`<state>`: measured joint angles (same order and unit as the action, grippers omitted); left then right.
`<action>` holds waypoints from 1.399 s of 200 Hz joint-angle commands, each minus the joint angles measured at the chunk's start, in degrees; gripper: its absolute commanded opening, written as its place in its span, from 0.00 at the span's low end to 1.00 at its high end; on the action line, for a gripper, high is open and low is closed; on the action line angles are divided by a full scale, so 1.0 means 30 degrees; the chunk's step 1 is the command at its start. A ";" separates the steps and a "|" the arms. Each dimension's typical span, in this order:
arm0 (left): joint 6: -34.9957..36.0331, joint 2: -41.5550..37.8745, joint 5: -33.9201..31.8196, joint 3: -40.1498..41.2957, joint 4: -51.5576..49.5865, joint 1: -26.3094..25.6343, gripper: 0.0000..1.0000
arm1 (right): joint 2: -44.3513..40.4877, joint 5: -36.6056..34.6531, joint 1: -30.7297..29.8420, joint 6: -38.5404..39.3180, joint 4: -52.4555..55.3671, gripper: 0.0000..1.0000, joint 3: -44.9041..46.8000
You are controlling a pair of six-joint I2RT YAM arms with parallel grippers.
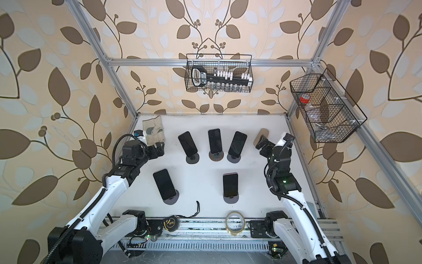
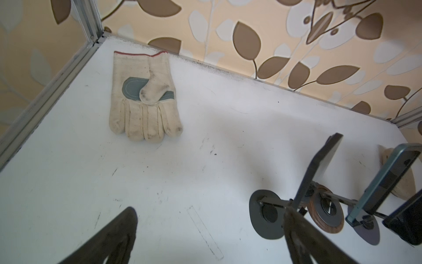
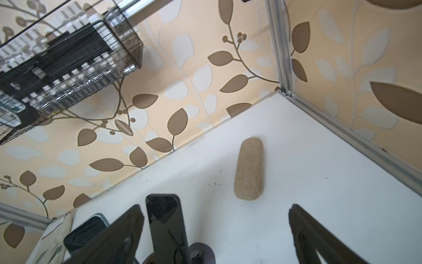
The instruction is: Remove the phone from the phone stand
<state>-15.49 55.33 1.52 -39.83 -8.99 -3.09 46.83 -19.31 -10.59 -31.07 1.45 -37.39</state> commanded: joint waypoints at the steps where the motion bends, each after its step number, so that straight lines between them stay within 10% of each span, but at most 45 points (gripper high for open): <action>1: -0.1392 -0.1164 0.0601 -0.1414 -0.3232 -0.0103 0.99 | 0.0208 -0.2104 -0.2950 0.0483 0.2830 1.00 -0.0782; 65: 0.0364 -0.1245 0.5144 -0.6276 -0.8473 -0.0087 0.99 | 0.1103 -0.4278 -0.9398 0.0849 0.8679 1.00 -0.4098; 101: -0.2870 -0.1786 0.1435 -0.6413 -1.0957 -0.0092 0.99 | 0.1531 -0.2606 -1.0934 0.0930 1.1757 1.00 -0.5634; 167: -0.1840 -0.0880 0.8289 -0.6644 -1.0714 -0.0241 0.99 | 0.1808 0.0751 -1.1527 0.0973 1.6079 1.00 -0.7327; 280: -0.2436 0.0180 0.7919 -0.6802 -1.0406 -0.3761 0.99 | 0.3468 0.2394 -1.2776 0.0027 1.6616 1.00 -0.7342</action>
<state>-21.47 55.42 26.83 -58.50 -40.75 -11.05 56.51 -12.56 -48.42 -29.36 49.98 -58.52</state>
